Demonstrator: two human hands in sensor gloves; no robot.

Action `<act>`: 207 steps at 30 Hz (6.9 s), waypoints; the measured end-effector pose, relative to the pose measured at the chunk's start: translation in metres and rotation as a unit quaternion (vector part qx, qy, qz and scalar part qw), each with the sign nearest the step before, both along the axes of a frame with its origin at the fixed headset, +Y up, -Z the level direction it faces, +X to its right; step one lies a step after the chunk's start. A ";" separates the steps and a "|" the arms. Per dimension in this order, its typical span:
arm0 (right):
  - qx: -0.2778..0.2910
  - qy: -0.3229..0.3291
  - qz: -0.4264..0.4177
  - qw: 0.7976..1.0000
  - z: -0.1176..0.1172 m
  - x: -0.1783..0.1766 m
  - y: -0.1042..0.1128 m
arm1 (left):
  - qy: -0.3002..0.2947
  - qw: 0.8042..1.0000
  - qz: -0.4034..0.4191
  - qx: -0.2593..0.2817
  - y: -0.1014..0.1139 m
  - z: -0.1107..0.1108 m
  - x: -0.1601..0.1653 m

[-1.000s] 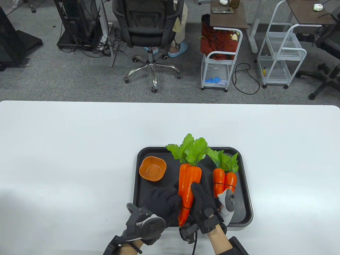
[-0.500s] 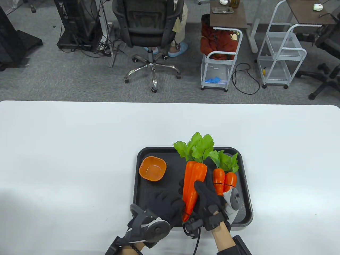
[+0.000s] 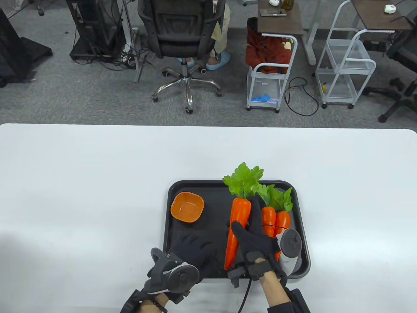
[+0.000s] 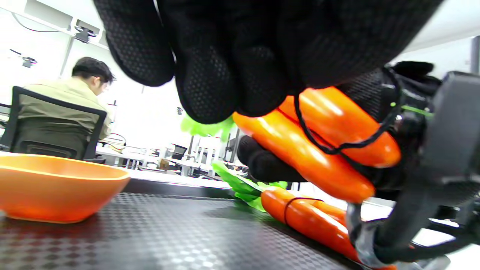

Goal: Pinch and pull to detach rubber bands

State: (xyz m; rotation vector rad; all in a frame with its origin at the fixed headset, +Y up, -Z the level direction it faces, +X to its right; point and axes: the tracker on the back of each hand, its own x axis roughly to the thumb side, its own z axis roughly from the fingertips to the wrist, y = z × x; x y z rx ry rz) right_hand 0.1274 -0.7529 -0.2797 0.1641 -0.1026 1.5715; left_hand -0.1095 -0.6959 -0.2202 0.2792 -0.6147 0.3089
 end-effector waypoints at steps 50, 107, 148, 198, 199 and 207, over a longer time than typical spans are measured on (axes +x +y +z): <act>-0.198 -0.051 0.692 0.692 -0.054 -0.086 -0.001 | 0.100 0.994 0.007 -0.041 0.004 -0.018 -0.027; -0.005 -0.053 0.494 0.868 0.040 0.052 0.027 | 0.233 0.951 -0.182 -0.093 -0.015 -0.152 -0.022; -0.216 -0.098 0.659 0.713 -0.017 0.049 0.010 | 0.181 0.980 -0.078 -0.001 0.007 -0.054 0.000; 0.009 0.006 0.240 0.971 0.006 0.020 0.022 | 0.127 0.985 0.066 -0.092 -0.015 -0.027 0.004; 0.008 0.016 0.229 0.973 0.006 0.018 0.020 | 0.127 0.985 0.070 -0.093 -0.015 -0.027 0.004; -0.023 0.080 0.130 0.988 0.007 0.005 0.009 | 0.114 0.982 0.114 -0.102 -0.016 -0.026 0.005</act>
